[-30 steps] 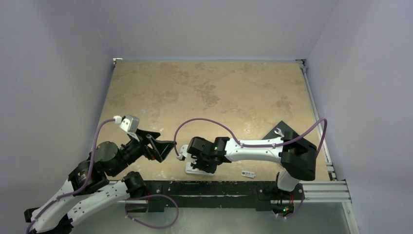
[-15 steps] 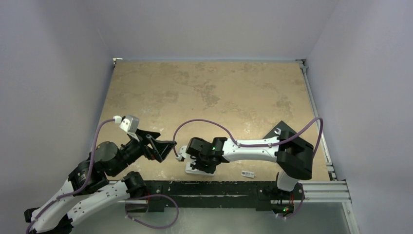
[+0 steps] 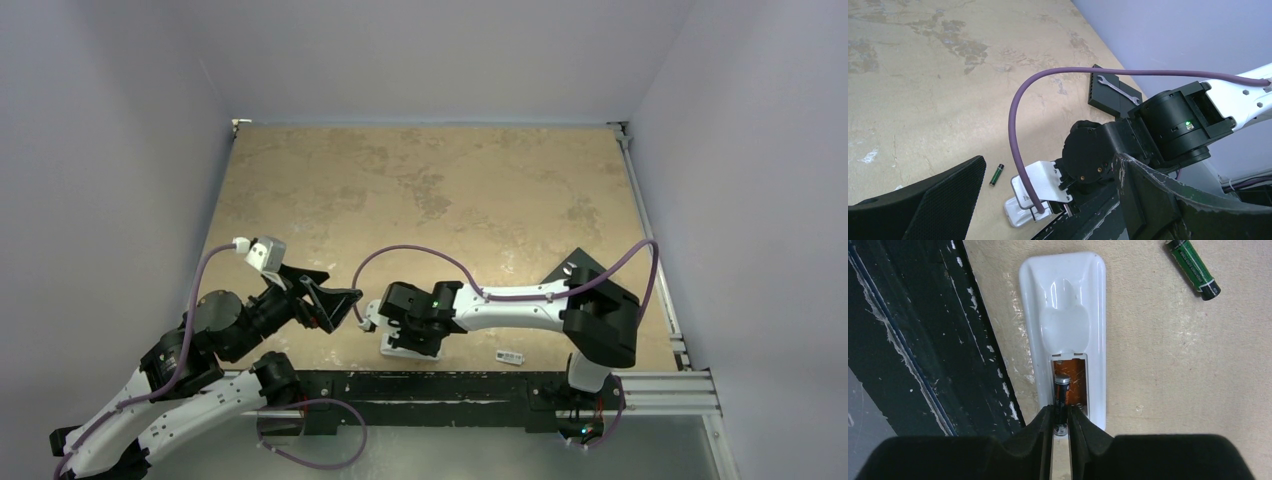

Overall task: Load the batteries into the remote control
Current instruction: Load the battery into the remote control.

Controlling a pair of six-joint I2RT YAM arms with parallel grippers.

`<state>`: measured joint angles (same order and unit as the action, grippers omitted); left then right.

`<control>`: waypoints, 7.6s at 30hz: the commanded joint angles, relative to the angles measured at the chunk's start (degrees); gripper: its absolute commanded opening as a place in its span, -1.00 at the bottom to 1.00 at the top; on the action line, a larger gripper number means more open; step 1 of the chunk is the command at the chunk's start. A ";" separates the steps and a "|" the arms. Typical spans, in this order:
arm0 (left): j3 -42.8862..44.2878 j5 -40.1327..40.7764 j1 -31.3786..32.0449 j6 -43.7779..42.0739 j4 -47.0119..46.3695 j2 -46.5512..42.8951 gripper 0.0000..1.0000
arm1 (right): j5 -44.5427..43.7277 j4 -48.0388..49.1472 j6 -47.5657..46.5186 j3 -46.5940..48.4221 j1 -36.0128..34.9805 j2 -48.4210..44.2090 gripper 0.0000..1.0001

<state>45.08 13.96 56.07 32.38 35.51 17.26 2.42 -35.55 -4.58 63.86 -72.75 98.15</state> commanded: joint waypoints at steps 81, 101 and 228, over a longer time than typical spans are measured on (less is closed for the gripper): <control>-7.07 -1.12 0.31 13.24 -1.44 10.92 0.84 | -21.06 16.52 51.08 -23.49 -0.20 -34.75 -0.20; -19.36 -8.13 0.32 22.63 -8.88 22.88 0.65 | -16.30 19.70 57.72 -24.33 -0.20 -29.58 -0.32; -28.83 -13.54 0.27 23.90 -22.49 29.77 -0.15 | -10.27 20.11 50.94 -18.61 -1.68 -15.77 -1.00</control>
<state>16.05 0.64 56.07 56.42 15.11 47.42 -10.07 -15.18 48.31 42.35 -73.19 82.15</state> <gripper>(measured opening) 0.428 0.052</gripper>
